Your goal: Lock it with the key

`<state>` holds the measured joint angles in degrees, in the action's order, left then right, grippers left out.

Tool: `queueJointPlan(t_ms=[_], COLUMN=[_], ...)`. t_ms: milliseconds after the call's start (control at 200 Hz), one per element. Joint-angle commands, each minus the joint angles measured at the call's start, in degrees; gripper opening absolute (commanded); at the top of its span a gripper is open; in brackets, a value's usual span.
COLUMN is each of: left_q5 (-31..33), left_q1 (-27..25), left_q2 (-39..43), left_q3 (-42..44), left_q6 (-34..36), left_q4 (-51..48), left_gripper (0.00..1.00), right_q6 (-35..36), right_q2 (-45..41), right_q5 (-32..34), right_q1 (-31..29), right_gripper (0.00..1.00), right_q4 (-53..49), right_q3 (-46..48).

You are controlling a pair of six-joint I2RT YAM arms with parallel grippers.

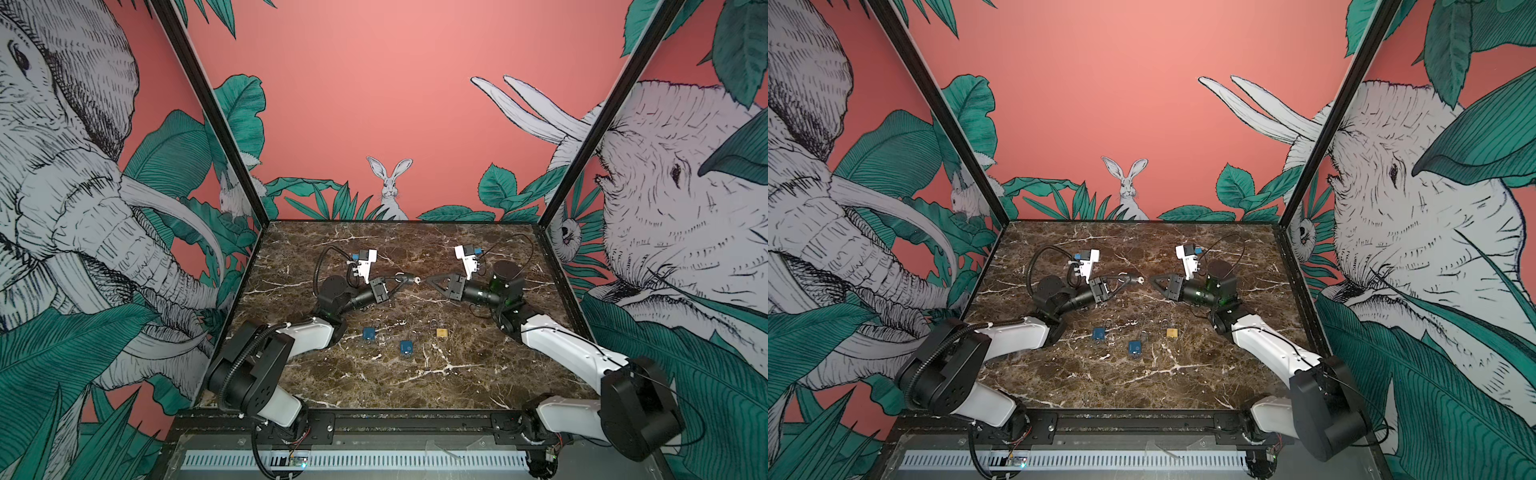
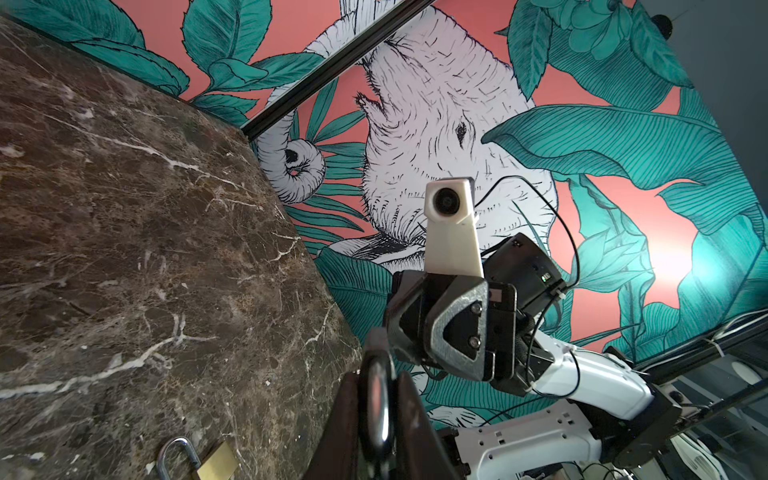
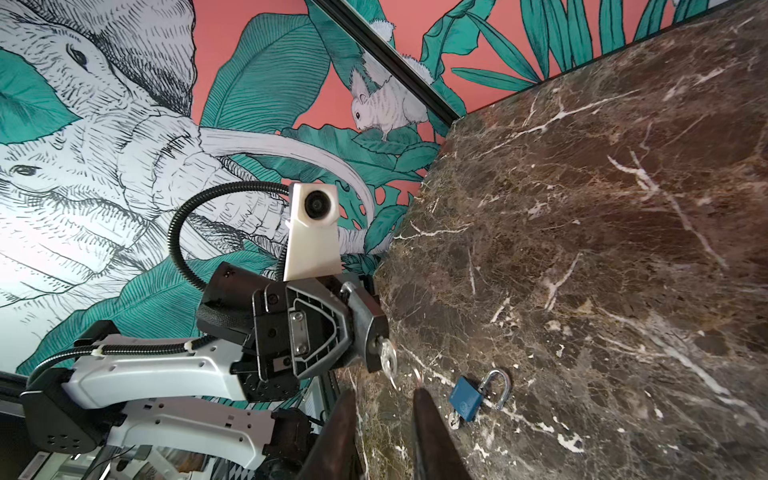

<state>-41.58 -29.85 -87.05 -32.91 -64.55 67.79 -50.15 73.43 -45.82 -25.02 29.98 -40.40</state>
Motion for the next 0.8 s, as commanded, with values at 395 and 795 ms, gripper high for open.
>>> queueJointPlan(t_ms=[395,795], left_q5=[-2.9,-2.6], left_q1=[-0.2,-0.3], left_q2=[-1.5,-1.8], left_q3=[-1.0,-0.9], left_q6=[-4.4,-4.6], left_q4=[10.1,10.0], left_gripper=[0.0,0.0], right_q6=[-2.0,-2.9], right_q2=[5.0,6.9], right_q5=[-3.0,-3.5], right_q1=[-2.0,-3.2], right_gripper=[0.2,0.08], right_q4=[8.1,10.6], right_q3=[-3.3,-4.3])
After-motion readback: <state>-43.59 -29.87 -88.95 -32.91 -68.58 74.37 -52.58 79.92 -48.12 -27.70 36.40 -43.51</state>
